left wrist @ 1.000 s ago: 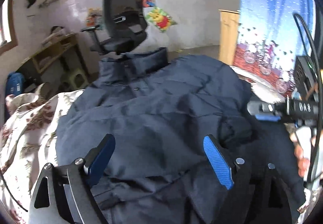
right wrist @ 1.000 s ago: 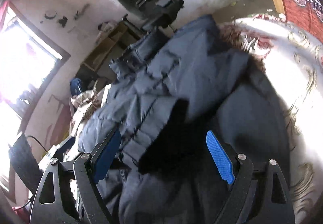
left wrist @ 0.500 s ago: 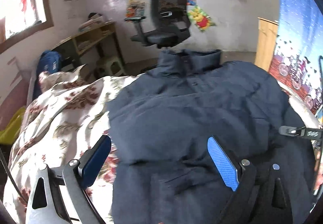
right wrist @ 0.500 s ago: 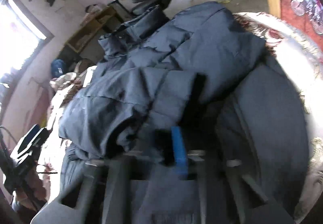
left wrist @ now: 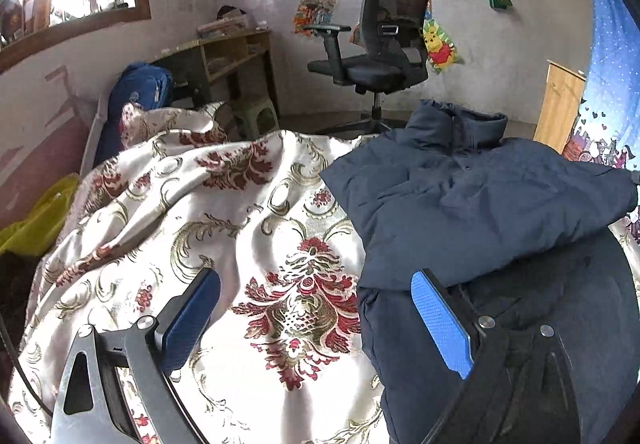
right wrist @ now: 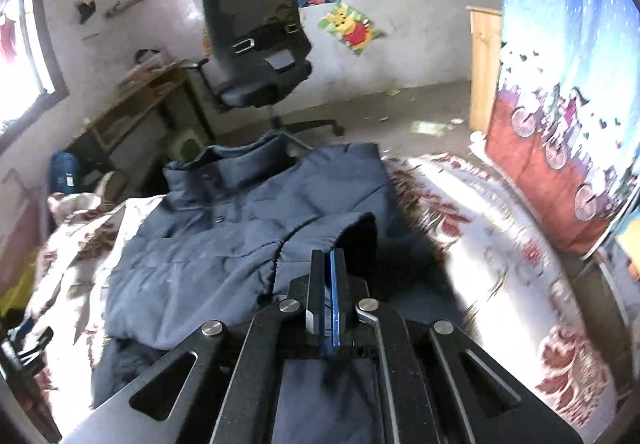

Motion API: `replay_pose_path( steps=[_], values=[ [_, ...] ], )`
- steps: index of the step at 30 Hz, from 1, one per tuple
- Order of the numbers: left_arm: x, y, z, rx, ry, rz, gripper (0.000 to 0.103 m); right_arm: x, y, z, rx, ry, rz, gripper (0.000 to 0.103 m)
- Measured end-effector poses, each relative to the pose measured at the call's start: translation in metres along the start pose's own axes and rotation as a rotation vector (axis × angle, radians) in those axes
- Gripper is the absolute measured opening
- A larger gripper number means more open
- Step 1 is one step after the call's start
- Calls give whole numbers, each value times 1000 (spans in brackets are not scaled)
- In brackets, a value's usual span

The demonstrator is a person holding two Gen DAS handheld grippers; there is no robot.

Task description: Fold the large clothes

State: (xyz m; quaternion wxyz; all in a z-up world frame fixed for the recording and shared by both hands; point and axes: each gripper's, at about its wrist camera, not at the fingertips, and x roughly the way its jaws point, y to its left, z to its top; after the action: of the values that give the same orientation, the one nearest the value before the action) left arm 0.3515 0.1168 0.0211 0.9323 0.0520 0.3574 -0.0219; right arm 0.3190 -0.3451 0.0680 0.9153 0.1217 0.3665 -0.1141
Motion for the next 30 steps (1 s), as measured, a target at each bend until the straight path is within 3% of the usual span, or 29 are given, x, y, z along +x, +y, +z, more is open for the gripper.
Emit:
replay_pose_path(
  steps=[3,6,8,11,12,16,20,26,30],
  values=[
    [12,-6,3,-1,28,-31,96,25,2,-4,-58,36,-56,3],
    [23,-18,12,-12,36,-62,96,38,3,-9,-66,57,-44,3],
    [29,-26,19,-15,33,-92,96,36,3,-11,-75,31,-28,10],
    [42,-50,33,8,24,-148,96,38,10,-9,-126,-7,63,30],
    [48,-61,35,24,23,-162,96,44,15,-8,-157,-6,99,31],
    [77,-98,33,79,67,-158,96,77,33,-20,-228,88,162,31],
    [111,-123,13,140,161,-113,97,110,35,-47,-297,162,131,31],
    [119,-115,9,107,185,-146,98,115,23,-57,-251,132,196,31],
    [118,-95,34,42,135,-150,98,109,15,-30,-217,105,313,34]
  ],
)
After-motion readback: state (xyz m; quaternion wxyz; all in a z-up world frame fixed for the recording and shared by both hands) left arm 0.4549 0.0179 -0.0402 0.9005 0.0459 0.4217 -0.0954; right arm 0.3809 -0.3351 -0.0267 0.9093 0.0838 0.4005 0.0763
